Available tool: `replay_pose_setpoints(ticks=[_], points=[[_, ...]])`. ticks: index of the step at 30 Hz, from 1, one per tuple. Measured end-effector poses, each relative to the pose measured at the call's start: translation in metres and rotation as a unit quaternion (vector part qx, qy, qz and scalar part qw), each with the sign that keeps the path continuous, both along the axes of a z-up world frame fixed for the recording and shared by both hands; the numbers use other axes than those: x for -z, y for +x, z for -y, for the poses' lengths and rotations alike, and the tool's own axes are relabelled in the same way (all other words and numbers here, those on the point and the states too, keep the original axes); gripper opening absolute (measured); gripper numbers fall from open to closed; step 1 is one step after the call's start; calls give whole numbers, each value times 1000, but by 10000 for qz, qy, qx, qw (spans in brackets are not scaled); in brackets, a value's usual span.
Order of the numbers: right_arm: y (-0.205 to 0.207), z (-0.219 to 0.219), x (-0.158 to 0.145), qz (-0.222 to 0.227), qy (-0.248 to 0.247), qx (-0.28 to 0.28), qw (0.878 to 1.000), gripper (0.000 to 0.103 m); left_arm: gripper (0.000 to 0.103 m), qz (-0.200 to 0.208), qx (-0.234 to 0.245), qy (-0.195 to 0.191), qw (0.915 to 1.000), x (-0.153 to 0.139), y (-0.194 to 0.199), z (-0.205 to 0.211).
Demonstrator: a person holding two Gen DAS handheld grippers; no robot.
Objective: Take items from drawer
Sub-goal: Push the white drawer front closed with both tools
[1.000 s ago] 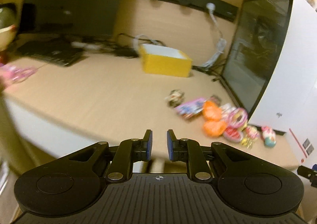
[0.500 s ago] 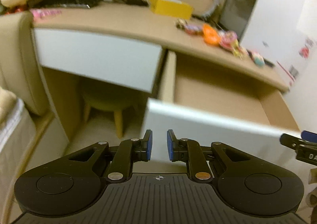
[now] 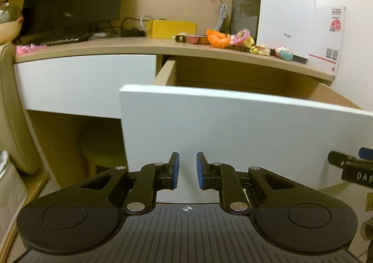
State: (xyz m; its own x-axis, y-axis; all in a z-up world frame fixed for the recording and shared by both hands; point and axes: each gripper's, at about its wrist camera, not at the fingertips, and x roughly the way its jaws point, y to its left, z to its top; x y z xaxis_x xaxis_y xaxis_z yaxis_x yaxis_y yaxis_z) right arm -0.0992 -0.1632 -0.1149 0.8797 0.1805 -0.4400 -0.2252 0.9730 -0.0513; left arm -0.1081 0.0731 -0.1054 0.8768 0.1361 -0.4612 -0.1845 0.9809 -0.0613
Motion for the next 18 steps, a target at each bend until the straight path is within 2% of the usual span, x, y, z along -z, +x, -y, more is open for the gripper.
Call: replay_pose_setpoints(ticks=[3, 5, 8, 18], points=[[8, 7, 9, -66, 525, 149, 9985, 90, 18, 15, -45, -40, 10000, 8, 7, 4], [8, 8, 14, -48, 692, 190, 9974, 90, 17, 30, -91, -19, 10000, 10, 8, 8], [11, 3, 14, 117, 524, 233, 9983, 90, 17, -75, -109, -5, 9999, 7, 20, 10], [72, -14, -11, -50, 421, 110, 9990, 91, 17, -179, 52, -33, 9998, -19, 90, 11]])
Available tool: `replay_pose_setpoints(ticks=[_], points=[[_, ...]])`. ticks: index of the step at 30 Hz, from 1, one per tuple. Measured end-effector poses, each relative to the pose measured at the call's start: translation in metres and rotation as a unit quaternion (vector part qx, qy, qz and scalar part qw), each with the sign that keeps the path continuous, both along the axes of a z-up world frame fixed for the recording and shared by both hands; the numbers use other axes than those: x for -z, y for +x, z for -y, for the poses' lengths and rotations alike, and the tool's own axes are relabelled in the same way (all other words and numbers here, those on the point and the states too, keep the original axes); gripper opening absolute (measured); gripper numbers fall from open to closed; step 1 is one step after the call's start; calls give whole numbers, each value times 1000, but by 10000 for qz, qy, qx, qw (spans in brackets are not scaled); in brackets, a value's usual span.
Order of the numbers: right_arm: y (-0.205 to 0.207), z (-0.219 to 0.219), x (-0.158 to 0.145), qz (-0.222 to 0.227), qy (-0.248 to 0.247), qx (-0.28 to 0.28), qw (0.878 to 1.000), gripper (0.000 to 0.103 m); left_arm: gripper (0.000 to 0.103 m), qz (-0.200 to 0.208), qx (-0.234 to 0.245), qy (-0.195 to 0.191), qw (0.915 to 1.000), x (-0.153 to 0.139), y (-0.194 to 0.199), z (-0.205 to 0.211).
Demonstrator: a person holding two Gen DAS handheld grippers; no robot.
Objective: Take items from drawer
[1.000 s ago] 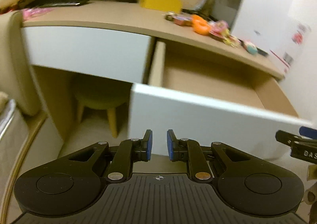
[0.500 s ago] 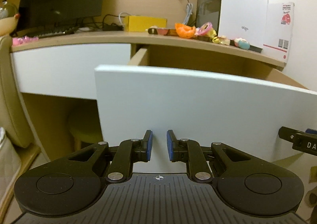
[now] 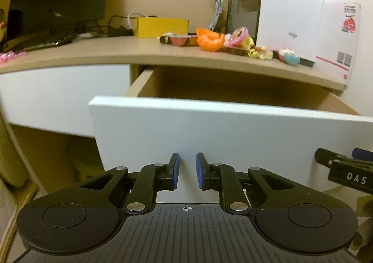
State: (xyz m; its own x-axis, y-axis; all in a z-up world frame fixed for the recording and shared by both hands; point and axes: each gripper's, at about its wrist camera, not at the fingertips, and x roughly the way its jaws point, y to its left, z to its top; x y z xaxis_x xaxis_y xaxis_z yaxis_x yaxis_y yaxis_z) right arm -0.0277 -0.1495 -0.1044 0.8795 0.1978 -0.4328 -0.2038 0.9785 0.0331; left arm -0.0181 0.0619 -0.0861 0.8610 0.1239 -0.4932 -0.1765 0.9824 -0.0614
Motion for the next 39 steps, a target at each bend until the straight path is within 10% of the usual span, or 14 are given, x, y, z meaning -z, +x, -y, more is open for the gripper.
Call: replay_pose_setpoints(ticks=[21, 39], points=[[145, -47, -17, -121, -525, -72, 9985, 93, 17, -518, -29, -3, 9987, -11, 148, -18], [153, -51, -48, -777, -579, -180, 9951, 103, 18, -947, 395, -196, 9945, -51, 132, 8]])
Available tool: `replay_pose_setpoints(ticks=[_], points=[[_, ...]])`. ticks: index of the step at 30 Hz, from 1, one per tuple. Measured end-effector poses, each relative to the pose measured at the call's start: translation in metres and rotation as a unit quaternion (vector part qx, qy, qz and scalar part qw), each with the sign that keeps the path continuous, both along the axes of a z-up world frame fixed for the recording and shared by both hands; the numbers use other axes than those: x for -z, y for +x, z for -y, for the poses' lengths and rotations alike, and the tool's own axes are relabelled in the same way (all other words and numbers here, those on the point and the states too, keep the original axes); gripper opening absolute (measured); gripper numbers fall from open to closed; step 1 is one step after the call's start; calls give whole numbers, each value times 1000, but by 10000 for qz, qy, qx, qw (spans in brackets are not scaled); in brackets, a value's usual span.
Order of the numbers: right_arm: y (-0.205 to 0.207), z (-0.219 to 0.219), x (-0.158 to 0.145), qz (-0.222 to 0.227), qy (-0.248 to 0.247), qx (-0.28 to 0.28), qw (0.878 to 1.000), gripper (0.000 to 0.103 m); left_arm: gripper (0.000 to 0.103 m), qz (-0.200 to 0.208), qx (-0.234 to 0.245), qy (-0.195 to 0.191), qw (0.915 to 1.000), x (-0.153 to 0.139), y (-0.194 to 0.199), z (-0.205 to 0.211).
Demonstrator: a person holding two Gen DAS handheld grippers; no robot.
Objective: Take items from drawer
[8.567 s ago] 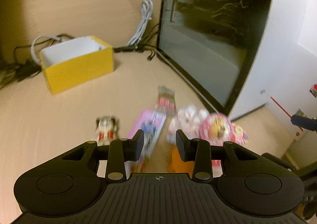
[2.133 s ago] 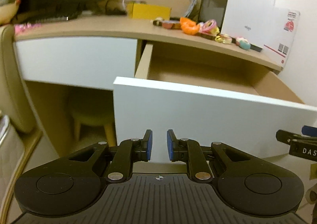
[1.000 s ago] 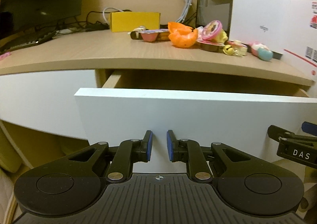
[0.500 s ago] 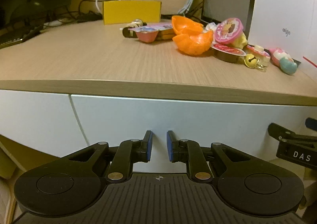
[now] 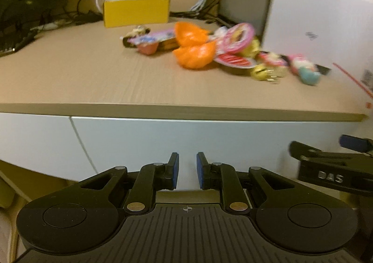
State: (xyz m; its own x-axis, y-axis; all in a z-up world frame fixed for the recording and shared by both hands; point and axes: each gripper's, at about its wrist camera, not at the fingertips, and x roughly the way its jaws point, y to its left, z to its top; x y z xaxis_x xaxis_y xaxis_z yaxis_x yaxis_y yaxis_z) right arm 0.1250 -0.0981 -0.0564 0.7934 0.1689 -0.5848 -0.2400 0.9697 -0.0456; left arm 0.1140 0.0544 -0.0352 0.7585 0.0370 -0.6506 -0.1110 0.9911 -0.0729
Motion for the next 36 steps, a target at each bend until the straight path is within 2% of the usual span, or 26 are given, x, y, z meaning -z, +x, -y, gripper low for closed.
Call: replay_pose_setpoints(ticks=[5, 9, 12, 14, 16, 18, 22, 26, 31, 36], points=[[-37, 13, -33, -154, 102, 48, 9998, 103, 18, 139, 183, 196, 9995, -30, -43, 16], [-70, 22, -52, -302, 122, 102, 9994, 103, 18, 237, 249, 125, 9993, -44, -74, 24], [-100, 29, -61, -211, 45, 79, 9997, 103, 18, 431, 328, 31, 9985, -49, -93, 27], [-120, 33, -64, -11, -21, 63, 10000, 103, 20, 665, 404, 168, 9968, -48, -103, 32], [-133, 38, -62, 117, -41, 97, 9999, 103, 20, 773, 316, 258, 9962, -46, -112, 36], [-137, 41, -61, 123, 13, 151, 9998, 103, 20, 767, 266, 133, 9966, -45, -118, 38], [-144, 42, -61, 305, 156, 96, 9994, 103, 20, 734, 166, 124, 9971, -40, -123, 44], [-151, 36, -50, 455, 178, 45, 9988, 103, 19, 606, -41, 239, 9979, -22, -133, 48], [-157, 39, -35, 409, 166, 158, 9989, 103, 19, 578, 137, 210, 9980, -10, -144, 52], [-163, 36, -30, 430, 40, -13, 9991, 103, 19, 662, 110, 141, 9976, -8, -146, 48]])
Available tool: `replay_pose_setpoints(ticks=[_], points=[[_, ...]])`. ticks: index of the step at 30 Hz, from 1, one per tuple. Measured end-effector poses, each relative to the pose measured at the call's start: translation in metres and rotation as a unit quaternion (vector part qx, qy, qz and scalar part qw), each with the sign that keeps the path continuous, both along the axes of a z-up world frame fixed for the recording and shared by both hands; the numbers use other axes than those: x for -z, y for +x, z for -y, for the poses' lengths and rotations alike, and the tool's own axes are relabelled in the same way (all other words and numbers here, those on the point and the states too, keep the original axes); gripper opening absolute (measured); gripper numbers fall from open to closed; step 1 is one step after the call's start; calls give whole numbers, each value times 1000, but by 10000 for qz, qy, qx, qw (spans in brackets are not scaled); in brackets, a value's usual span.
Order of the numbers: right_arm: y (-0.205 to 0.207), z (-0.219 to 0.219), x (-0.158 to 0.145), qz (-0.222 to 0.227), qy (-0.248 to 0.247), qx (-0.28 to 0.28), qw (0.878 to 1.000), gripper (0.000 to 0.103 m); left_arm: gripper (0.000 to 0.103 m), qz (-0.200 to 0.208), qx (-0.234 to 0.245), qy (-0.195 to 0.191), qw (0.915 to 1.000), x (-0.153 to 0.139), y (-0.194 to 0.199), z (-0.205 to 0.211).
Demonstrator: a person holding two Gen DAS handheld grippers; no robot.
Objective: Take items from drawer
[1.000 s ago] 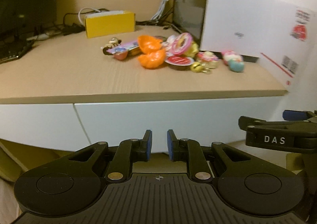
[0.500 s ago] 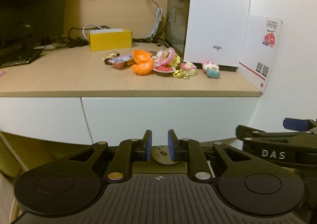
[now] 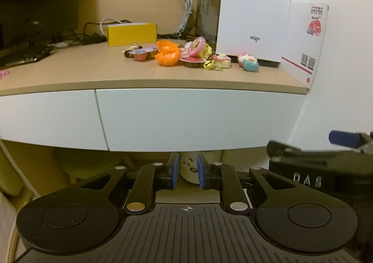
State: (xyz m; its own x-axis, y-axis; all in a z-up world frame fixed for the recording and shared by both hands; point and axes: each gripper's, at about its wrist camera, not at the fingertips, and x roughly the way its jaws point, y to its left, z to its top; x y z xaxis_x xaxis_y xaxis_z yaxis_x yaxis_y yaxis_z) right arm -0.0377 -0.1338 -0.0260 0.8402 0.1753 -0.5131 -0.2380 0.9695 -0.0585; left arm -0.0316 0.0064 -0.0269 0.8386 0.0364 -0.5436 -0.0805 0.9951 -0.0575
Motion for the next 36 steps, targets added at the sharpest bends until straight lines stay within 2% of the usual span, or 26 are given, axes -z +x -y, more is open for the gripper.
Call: replay_pose_setpoints(ticks=[13, 36], points=[[0, 0, 1, -64, 3, -44, 10000, 103, 19, 94, -35, -190, 9998, -4, -4, 0], [9, 6, 5, -239, 51, 110, 9996, 103, 19, 35, -96, -212, 9997, -1, 0, -1]])
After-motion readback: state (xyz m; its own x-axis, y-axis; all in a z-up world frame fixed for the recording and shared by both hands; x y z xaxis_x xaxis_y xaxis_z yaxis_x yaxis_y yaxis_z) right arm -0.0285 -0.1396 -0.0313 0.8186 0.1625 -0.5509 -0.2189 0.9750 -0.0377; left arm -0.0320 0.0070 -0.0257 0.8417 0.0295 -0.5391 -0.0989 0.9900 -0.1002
